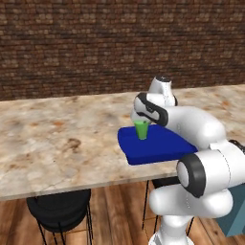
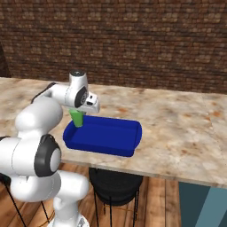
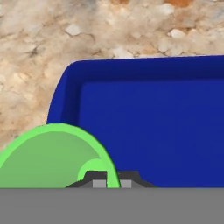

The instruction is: There is a tray on the dining counter. Grab the cup, mug, and pitcher and place them on the tray. The pitcher may be placed next to the tray if it cannot fit the tray.

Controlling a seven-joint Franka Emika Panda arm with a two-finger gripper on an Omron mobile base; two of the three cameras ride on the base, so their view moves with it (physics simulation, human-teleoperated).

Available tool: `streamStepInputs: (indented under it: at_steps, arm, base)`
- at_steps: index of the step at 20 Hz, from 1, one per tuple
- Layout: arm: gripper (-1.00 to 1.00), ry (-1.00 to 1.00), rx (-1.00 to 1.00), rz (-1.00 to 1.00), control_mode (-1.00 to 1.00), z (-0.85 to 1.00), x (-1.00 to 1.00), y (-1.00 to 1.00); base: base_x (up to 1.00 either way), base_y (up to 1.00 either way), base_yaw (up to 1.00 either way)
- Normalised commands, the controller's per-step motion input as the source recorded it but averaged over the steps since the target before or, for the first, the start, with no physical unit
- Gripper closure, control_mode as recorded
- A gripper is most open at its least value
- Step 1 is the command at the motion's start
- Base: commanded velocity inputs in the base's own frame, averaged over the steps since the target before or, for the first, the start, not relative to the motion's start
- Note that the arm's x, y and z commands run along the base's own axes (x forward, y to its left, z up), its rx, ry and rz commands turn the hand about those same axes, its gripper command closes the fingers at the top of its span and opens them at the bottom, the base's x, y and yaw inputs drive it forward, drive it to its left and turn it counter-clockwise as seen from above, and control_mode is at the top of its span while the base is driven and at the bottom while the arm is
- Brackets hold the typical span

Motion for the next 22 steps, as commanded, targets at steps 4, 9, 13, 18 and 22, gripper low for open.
streamStepInputs:
  at_steps: [4, 9, 13, 18, 22]
  arm:
    - [1.00, -0.04, 0.00, 0.00, -1.00, -0.21, 0.11, 0.00]
    - [1.00, -0.02, 0.00, 0.00, -1.00, -0.22, 0.16, 0.00]
    - [1.00, -0.01, 0.00, 0.00, -1.00, -0.21, 0.21, 0.00]
    - [1.00, -0.01, 0.00, 0.00, -1.00, -0.20, 0.16, 0.00]
    - [1.00, 0.00, 0.00, 0.00, -1.00, -0.21, 0.11, 0.00]
  base:
    - [0.00, 0.00, 0.00]
    - [0.00, 0.00, 0.00]
    - [0.00, 0.00, 0.00]
    - [0.00, 0.00, 0.00]
    - [0.00, 0.00, 0.00]
